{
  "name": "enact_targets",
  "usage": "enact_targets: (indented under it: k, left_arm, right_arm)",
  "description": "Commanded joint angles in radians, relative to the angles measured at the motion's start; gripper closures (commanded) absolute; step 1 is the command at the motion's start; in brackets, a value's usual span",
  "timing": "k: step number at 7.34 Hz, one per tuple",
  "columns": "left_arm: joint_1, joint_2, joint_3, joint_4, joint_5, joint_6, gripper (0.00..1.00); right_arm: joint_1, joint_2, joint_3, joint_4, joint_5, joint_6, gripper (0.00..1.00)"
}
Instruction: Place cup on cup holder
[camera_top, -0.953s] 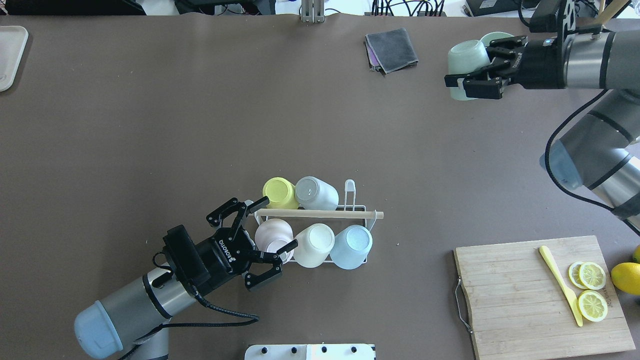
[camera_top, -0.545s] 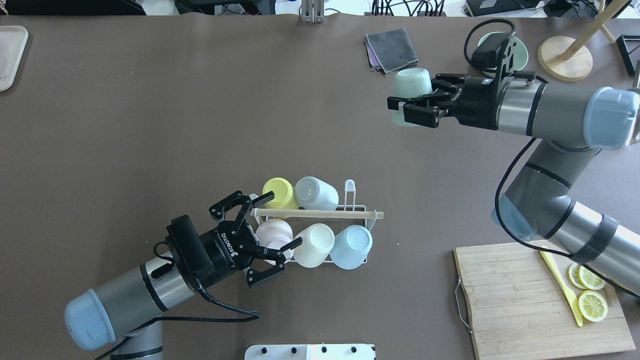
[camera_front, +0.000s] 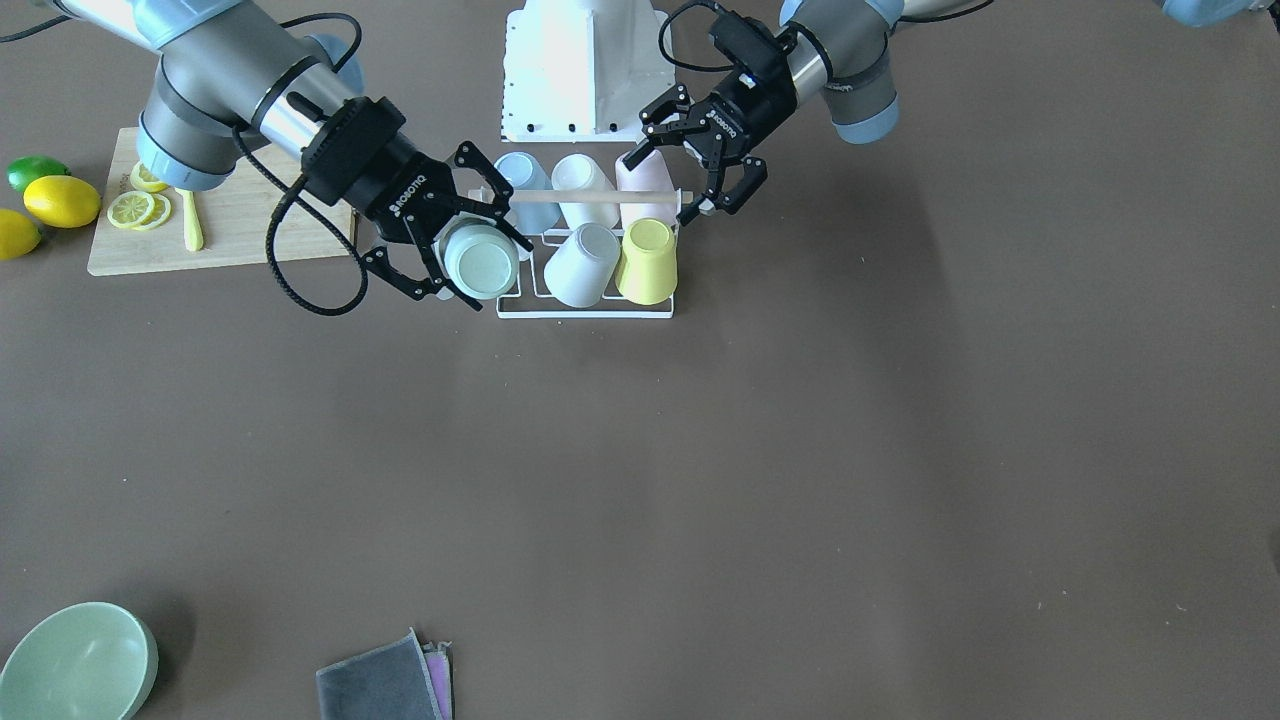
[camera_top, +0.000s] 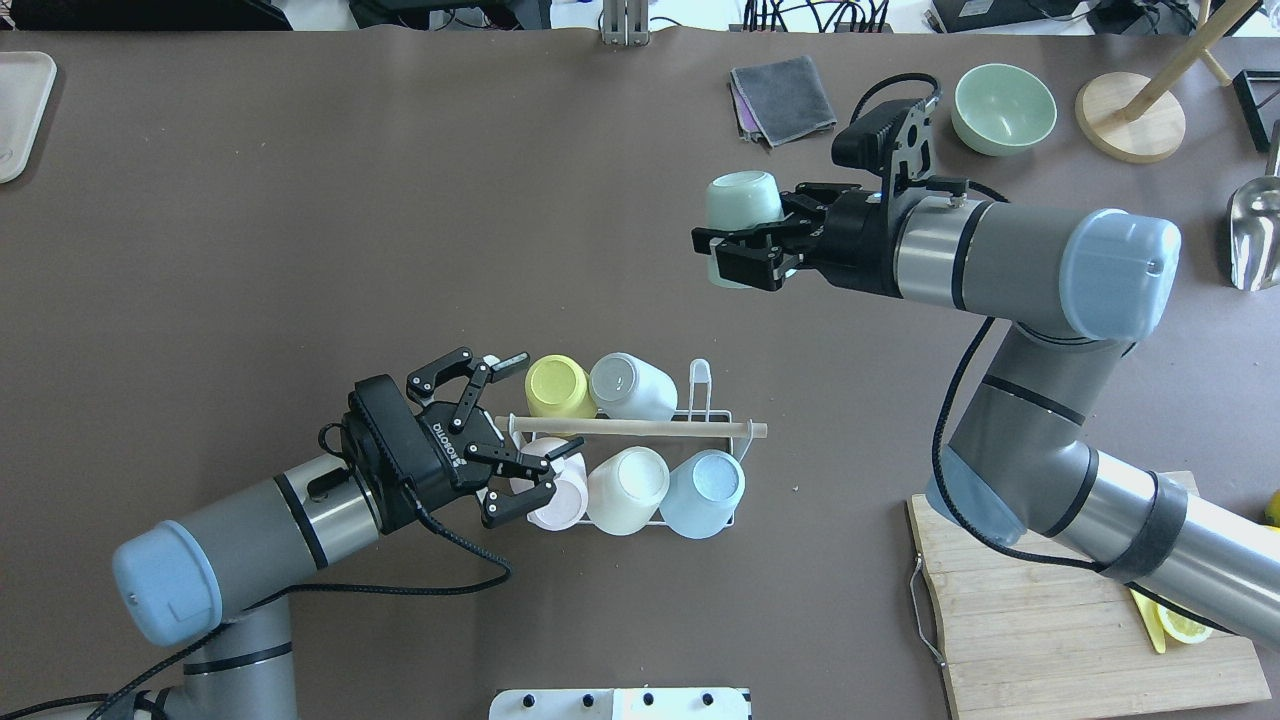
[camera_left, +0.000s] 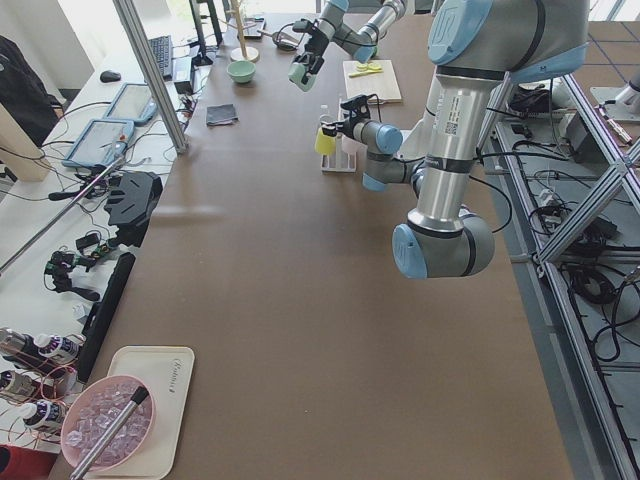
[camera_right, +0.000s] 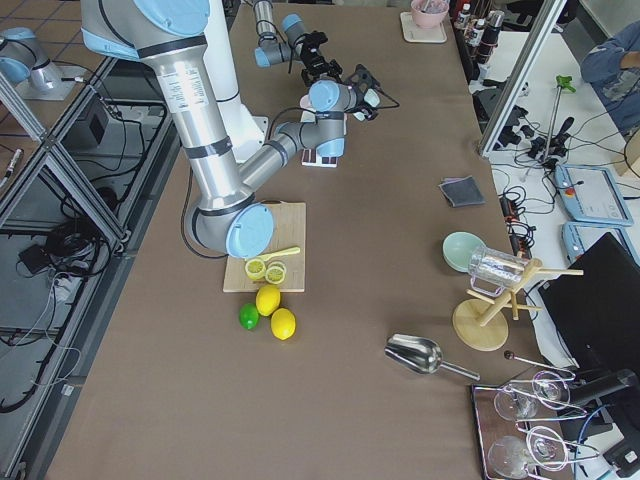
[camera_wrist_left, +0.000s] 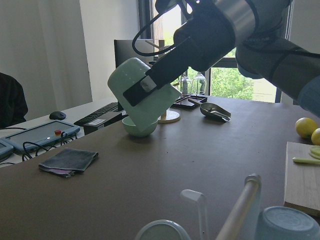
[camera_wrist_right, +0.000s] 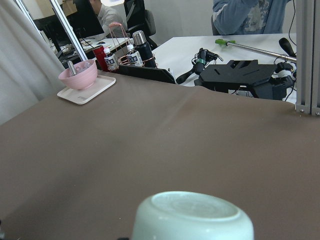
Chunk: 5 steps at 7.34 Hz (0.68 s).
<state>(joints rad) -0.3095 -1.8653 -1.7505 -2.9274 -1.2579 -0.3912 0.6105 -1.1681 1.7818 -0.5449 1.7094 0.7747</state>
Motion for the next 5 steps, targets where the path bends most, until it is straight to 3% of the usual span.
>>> enact_targets:
  k: [1, 3, 5]
  left_arm:
    - [-0.154, 0.014, -0.001, 0.150, -0.199, -0.173, 0.01]
    - [-0.271, 0.032, 0.000, 0.236, -0.375, -0.244, 0.01]
    - [-0.504, 0.038, 0.002, 0.460, -0.763, -0.242, 0.01]
  right_arm:
    - [-0.087, -0.001, 0.013, -0.041, -0.092, -0.003, 1.00]
    - [-0.110, -0.021, 0.010, -0.041, -0.099, -0.011, 1.00]
    - [-0.121, -0.030, 0.008, -0.041, -0.108, -0.040, 1.00]
